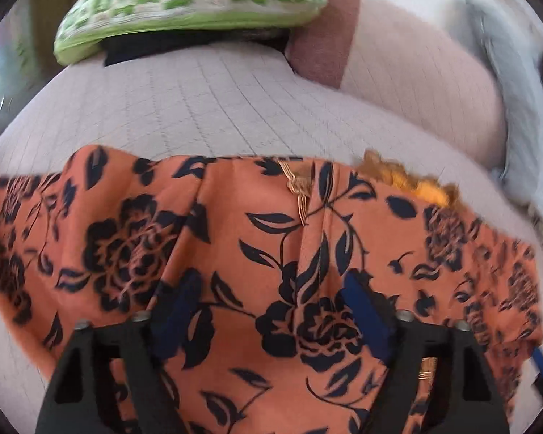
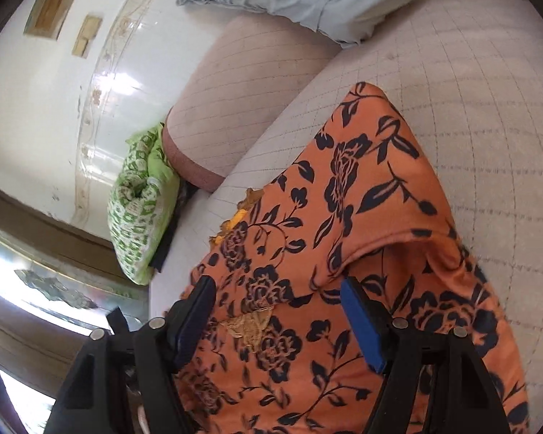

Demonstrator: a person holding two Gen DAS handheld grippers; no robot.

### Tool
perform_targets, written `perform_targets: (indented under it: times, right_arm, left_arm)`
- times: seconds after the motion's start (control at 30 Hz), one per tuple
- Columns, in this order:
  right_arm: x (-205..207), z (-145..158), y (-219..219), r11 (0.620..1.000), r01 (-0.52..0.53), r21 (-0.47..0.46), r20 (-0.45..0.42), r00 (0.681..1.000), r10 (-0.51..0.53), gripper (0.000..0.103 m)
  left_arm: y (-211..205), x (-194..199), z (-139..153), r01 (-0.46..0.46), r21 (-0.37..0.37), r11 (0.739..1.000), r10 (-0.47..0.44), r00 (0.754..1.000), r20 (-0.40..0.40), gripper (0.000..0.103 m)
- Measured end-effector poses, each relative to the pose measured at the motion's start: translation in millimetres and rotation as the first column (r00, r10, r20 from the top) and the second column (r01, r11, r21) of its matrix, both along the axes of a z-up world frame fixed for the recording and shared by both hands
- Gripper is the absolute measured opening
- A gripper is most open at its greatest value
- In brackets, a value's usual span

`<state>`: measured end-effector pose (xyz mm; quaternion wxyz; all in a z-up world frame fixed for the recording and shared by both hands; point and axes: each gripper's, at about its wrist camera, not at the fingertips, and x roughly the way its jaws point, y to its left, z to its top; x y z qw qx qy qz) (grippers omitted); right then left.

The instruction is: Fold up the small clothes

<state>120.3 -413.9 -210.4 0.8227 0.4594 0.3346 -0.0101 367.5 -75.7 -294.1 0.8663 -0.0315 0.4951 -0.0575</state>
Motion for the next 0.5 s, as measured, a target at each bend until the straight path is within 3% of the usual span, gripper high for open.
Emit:
perform_targets:
  times: [0.07, 0.13, 0.23, 0.37, 0.4, 0.5]
  right_arm:
    - [3, -4, -5, 1.0, 0.017, -0.02, -0.015, 1.0, -0.018, 0.074]
    - [1, -11, -17, 0.998, 0.058, -0.016, -0.013, 0.998, -0.058, 0.074]
    - [-5, -21, -36, 0.989, 0.146, -0.02, -0.023, 0.989, -0.147, 0.074]
    - [-7, -31, -48, 0.984, 0.178, 0.03, -0.037, 0.984, -0.177, 0.074]
    - [-7, -29, -47, 0.984, 0.176, 0.022, -0.034, 0.984, -0.175, 0.074]
    - [-6, -20, -41, 0.985, 0.17, -0.039, -0.021, 0.985, -0.171, 0.074]
  left_arm:
    - [-7, 1, 2, 0.026, 0.033, 0.999, -0.027, 0.999, 0.03, 0.064]
    - [-13, 1, 4, 0.068, 0.012, 0.998, -0.068, 0.997, 0.037, 0.042]
    - [-20, -1, 5, 0.1, -0.008, 0.995, -0.099, 0.994, 0.046, 0.021]
    - [-23, -5, 8, 0.115, -0.011, 0.993, -0.114, 0.992, 0.048, 0.014]
    - [-20, -5, 10, 0.116, -0.038, 0.993, -0.114, 0.992, 0.047, 0.006]
    - [-7, -13, 20, 0.112, -0.137, 0.984, -0.106, 0.993, 0.053, 0.005]
